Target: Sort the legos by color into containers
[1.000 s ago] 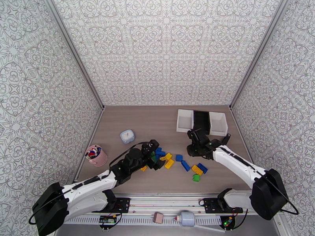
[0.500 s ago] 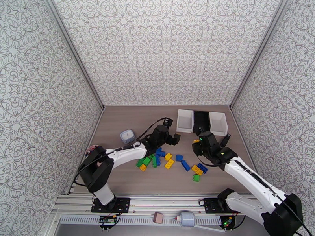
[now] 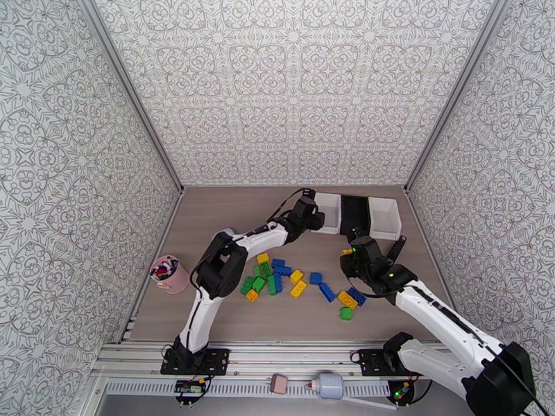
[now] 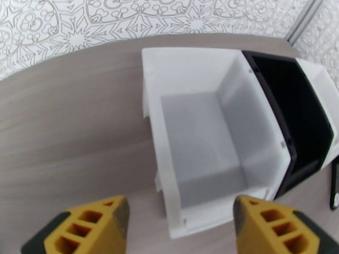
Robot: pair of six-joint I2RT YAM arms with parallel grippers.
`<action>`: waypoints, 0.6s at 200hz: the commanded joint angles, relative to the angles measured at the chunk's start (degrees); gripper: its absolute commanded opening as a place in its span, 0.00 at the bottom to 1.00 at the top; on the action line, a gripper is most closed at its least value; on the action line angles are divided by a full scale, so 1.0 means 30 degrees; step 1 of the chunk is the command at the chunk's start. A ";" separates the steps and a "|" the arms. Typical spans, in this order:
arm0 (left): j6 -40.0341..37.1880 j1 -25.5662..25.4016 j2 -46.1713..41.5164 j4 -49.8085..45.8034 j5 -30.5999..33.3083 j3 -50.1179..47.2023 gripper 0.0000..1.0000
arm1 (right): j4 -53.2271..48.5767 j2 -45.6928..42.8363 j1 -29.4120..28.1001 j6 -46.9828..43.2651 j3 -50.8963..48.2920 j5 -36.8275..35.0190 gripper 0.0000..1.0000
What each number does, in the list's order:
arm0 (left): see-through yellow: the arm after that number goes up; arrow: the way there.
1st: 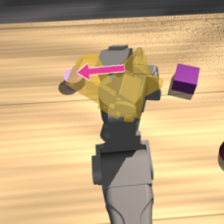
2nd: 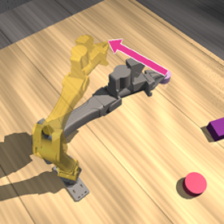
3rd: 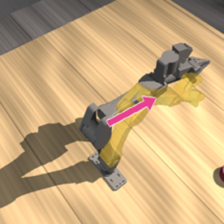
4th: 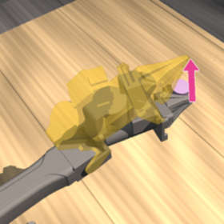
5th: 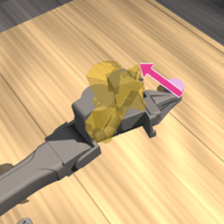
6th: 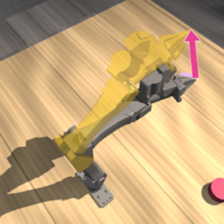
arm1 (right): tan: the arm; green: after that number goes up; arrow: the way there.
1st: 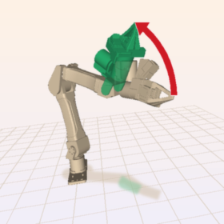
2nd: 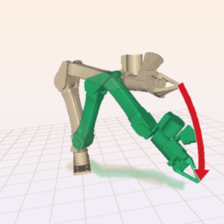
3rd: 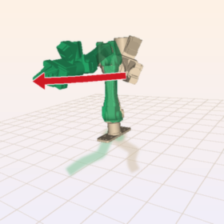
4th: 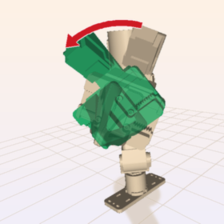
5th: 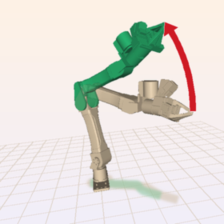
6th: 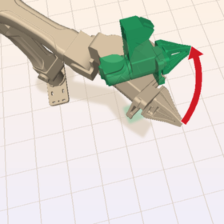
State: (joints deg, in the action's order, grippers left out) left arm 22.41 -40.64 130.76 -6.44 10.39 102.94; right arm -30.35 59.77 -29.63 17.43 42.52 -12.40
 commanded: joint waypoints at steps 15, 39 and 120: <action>0.0350 0.0291 0.1448 -0.2169 0.0169 0.2184 0.50 | 0.0129 -0.0734 0.0011 0.0254 -0.0369 -0.0087 0.24; 0.0409 0.0372 0.1462 -0.2109 0.0198 0.2284 0.36 | 0.0083 -0.1234 0.0018 0.0369 -0.0797 -0.0233 0.24; 0.0380 0.0507 0.0681 -0.1380 0.0276 0.1365 0.06 | 0.0403 -0.1327 0.0014 0.0667 -0.1235 0.0610 0.23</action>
State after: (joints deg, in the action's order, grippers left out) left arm 23.77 -39.57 135.02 -10.68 11.00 107.90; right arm -30.37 55.96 -29.63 18.70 39.51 -11.77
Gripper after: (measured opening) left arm 0.133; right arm 0.327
